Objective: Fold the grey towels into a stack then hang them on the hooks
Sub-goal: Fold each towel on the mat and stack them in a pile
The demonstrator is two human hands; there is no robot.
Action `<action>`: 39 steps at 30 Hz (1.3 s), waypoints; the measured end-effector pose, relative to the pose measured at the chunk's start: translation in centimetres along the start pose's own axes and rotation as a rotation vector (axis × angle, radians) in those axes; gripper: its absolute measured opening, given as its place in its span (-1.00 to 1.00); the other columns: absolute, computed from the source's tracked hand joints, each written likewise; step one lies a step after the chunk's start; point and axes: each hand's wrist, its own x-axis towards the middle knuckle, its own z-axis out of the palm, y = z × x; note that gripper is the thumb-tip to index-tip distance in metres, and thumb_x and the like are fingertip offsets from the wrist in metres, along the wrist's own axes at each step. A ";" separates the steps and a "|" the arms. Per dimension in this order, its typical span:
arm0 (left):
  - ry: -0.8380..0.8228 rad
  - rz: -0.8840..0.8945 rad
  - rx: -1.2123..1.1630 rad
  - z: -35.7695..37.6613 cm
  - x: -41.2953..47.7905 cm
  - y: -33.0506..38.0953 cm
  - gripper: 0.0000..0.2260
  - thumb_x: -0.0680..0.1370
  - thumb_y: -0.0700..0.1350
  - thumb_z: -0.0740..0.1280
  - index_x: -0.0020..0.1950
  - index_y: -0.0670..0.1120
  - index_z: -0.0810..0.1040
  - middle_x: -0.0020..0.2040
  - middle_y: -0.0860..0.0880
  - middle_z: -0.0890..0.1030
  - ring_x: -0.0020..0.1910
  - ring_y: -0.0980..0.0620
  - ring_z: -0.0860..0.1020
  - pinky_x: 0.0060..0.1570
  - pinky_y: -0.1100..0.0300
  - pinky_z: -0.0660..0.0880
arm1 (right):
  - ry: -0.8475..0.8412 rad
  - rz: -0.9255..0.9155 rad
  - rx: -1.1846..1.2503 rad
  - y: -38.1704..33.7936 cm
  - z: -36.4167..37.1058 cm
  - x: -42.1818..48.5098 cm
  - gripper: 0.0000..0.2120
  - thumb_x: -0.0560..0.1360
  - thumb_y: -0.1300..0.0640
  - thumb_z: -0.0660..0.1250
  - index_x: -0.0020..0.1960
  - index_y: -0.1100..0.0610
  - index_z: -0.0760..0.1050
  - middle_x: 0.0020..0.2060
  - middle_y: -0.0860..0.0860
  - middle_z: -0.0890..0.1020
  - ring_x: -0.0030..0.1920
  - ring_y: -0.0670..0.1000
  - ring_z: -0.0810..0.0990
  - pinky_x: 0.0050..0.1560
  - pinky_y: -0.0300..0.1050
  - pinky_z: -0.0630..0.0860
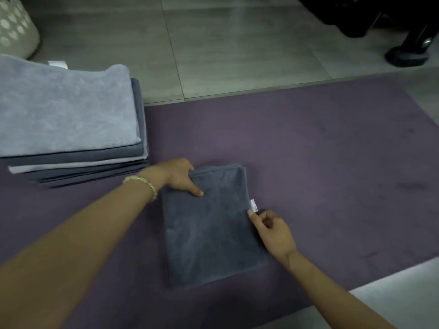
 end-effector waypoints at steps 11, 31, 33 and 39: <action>-0.080 0.061 -1.078 -1.3 -14.6 2.1 -0.54 0.28 -0.09 0.51 0.18 0.00 0.59 0.04 -0.03 0.69 0.01 -0.03 0.66 -0.01 0.14 0.60 | -0.288 0.282 0.242 -3.2 0.1 -6.2 -0.30 0.27 -0.48 0.17 -0.04 0.15 0.46 -0.32 0.02 0.58 -0.40 0.00 0.56 -0.38 -0.16 0.49; 0.449 -0.411 -0.689 16.7 -16.4 -17.6 -0.66 0.55 0.12 0.24 -0.02 -0.17 0.55 -0.12 -0.10 0.66 -0.23 0.01 0.55 -0.19 0.16 0.47 | -0.050 0.043 0.153 -3.1 6.8 -4.3 -0.77 0.54 0.22 0.31 0.14 0.31 0.45 -0.21 0.14 0.56 -0.48 -0.14 0.55 -0.47 -0.32 0.50; 0.472 -0.418 -0.651 16.5 -16.1 -17.3 -0.62 0.55 0.18 0.20 -0.19 -0.12 0.53 -0.27 -0.02 0.62 -0.26 -0.01 0.56 -0.29 0.21 0.39 | -0.043 0.039 0.095 -2.9 7.2 -3.8 -0.69 0.50 0.14 0.39 0.14 0.31 0.48 -0.15 0.14 0.60 -0.21 0.04 0.62 -0.12 -0.12 0.61; 0.529 -0.472 -0.670 16.4 -14.3 -16.1 -0.60 0.51 0.19 0.30 -0.17 -0.16 0.41 -0.32 -0.04 0.53 -0.27 -0.07 0.51 -0.33 0.15 0.30 | -0.053 -0.018 -0.020 -4.5 9.9 -3.8 -0.71 0.46 0.00 0.41 0.04 0.18 0.50 -0.11 0.05 0.59 -0.06 0.05 0.57 0.00 -0.11 0.49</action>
